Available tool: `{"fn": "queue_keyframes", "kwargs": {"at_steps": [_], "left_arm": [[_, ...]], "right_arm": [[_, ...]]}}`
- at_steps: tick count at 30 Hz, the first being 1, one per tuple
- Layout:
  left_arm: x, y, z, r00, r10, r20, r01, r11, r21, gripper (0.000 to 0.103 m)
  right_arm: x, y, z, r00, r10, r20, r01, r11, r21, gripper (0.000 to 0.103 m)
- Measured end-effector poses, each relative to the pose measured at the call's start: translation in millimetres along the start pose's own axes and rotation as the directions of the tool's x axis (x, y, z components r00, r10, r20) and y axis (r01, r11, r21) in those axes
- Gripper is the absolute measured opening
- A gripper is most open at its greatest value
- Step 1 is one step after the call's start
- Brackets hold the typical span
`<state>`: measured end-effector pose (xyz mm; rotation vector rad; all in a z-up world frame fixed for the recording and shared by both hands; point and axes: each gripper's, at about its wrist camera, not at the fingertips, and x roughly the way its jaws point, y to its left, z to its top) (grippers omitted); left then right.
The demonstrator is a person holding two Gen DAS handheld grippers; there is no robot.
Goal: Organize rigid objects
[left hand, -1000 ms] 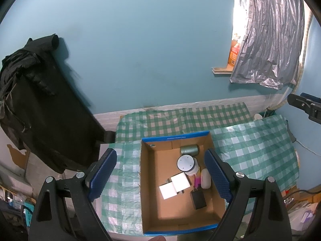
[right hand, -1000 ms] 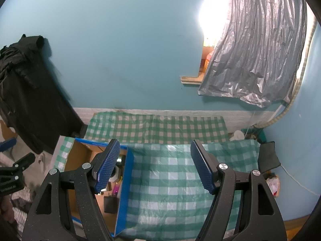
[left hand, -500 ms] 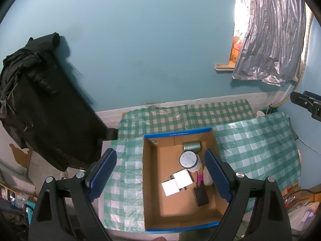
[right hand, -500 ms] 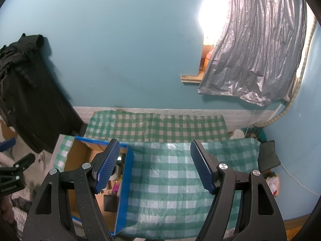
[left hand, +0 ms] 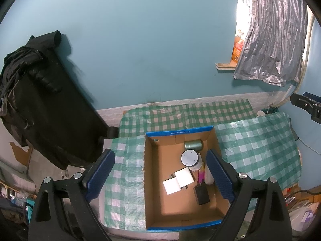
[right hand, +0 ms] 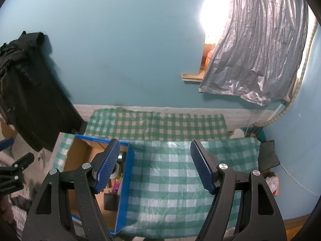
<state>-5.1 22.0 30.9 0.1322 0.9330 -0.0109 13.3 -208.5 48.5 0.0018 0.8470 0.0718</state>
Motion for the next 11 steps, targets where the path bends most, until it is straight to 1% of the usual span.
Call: {"fn": "queue_keyframes", "kwargs": {"at_steps": [5, 11], "left_arm": [[-0.2, -0.2, 0.1, 1.000, -0.001, 0.002, 0.001, 1.000, 0.000, 0.094], [-3.7, -1.4, -2.4, 1.000, 0.007, 0.025, -0.007, 1.000, 0.016, 0.094]], "right_arm": [[0.2, 0.6, -1.5, 1.000, 0.001, -0.002, -0.001, 1.000, -0.002, 0.073], [1.3, 4.7, -5.5, 1.000, 0.006, -0.009, -0.006, 1.000, -0.007, 0.073]]}}
